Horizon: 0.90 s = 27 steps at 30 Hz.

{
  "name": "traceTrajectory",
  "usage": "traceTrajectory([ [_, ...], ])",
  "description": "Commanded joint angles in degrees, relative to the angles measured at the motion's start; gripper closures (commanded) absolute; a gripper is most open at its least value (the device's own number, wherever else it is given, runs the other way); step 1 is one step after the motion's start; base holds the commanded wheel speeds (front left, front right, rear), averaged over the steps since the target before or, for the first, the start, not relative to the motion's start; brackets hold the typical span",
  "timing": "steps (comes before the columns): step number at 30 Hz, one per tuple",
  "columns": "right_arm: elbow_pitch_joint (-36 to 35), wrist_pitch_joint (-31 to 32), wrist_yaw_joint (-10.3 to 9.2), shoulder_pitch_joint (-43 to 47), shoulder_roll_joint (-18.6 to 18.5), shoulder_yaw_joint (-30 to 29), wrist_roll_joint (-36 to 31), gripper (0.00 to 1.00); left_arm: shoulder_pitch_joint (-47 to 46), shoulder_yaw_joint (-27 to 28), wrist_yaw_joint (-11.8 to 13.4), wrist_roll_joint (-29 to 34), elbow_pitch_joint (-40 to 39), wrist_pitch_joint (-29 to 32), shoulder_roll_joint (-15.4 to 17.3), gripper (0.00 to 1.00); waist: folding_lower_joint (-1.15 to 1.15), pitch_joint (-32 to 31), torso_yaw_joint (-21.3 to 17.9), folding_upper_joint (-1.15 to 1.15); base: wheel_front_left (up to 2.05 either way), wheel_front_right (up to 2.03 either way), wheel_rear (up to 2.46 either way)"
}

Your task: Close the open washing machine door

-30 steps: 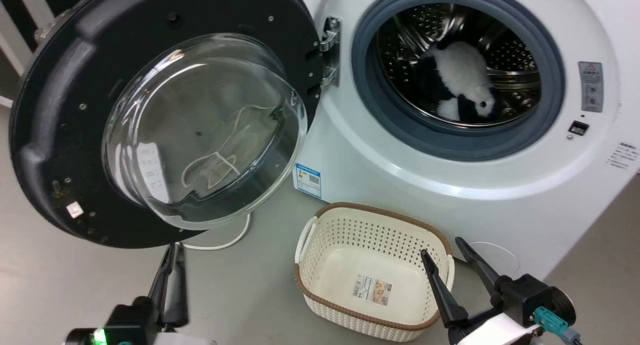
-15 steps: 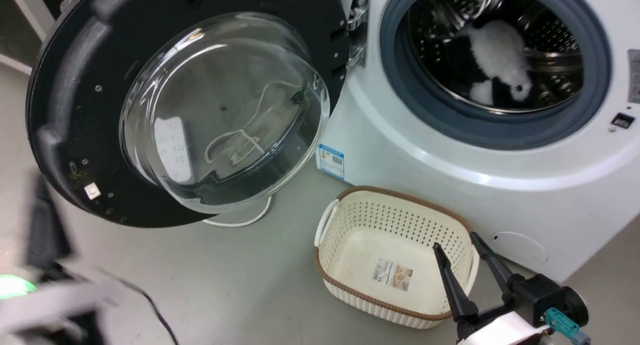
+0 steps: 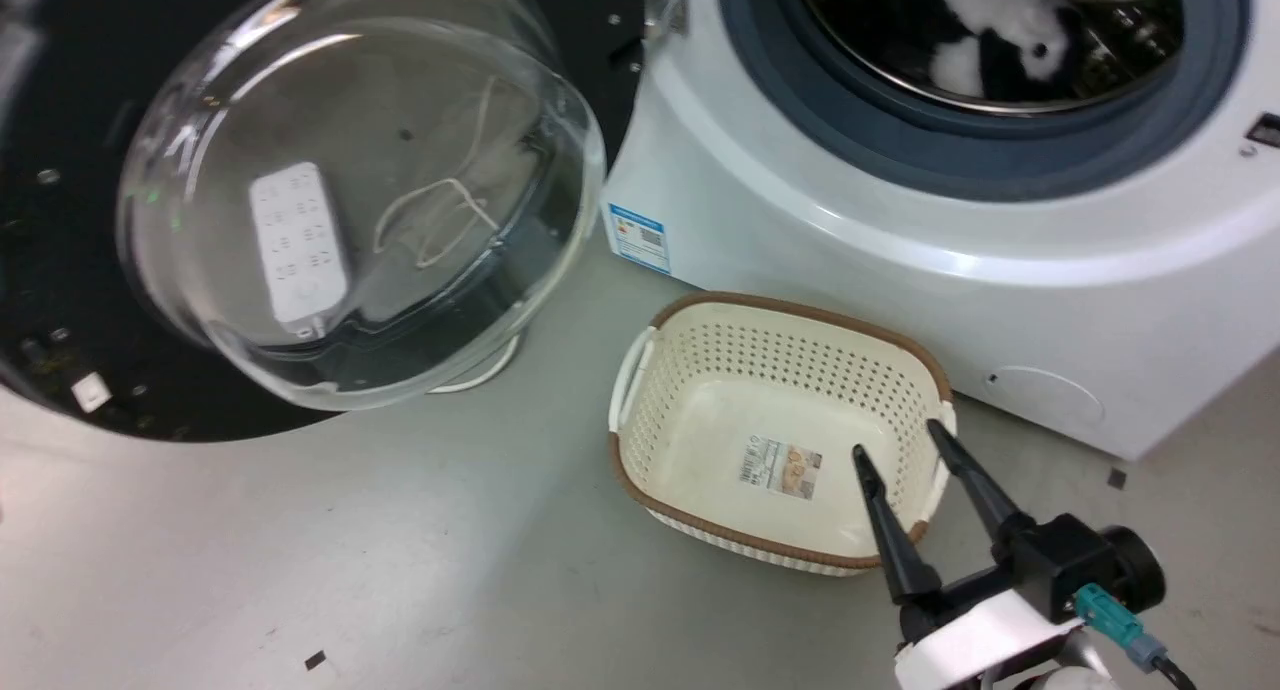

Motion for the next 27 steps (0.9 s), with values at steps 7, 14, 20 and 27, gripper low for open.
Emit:
traceTrajectory([
  [7, 0.07, -0.26, 0.06, -1.29, -1.68, 1.14, 0.83, 0.0, -3.7, 1.14, 4.1, -5.85, 8.37, 10.63, 2.23, 1.0, -0.01, 1.87, -2.48, 0.0, 0.0, 0.0, 0.0],
  [14, -0.35, -0.26, 0.06, -2.15, -3.49, 1.19, 0.91, 0.0, -1.07, 0.79, 3.58, -10.39, 8.46, 21.09, 2.1, 1.0, -0.01, 2.55, -4.05, 0.0, 0.0, 0.0, 0.0],
  [20, -0.2, -0.26, 0.06, -1.55, -3.97, 0.31, 1.3, 0.0, 3.9, -0.33, 2.01, -14.73, 3.57, 31.14, 0.14, 1.0, -0.01, 1.58, -4.13, 0.0, 0.0, 0.0, 0.0],
  [27, 0.11, -0.26, 0.06, -1.52, -2.76, -1.09, 1.26, 0.0, 11.37, -1.5, 1.88, -19.11, -6.44, 39.83, -4.25, 1.0, -0.01, -0.57, -3.98, 0.0, 0.0, 0.0, 0.0],
])
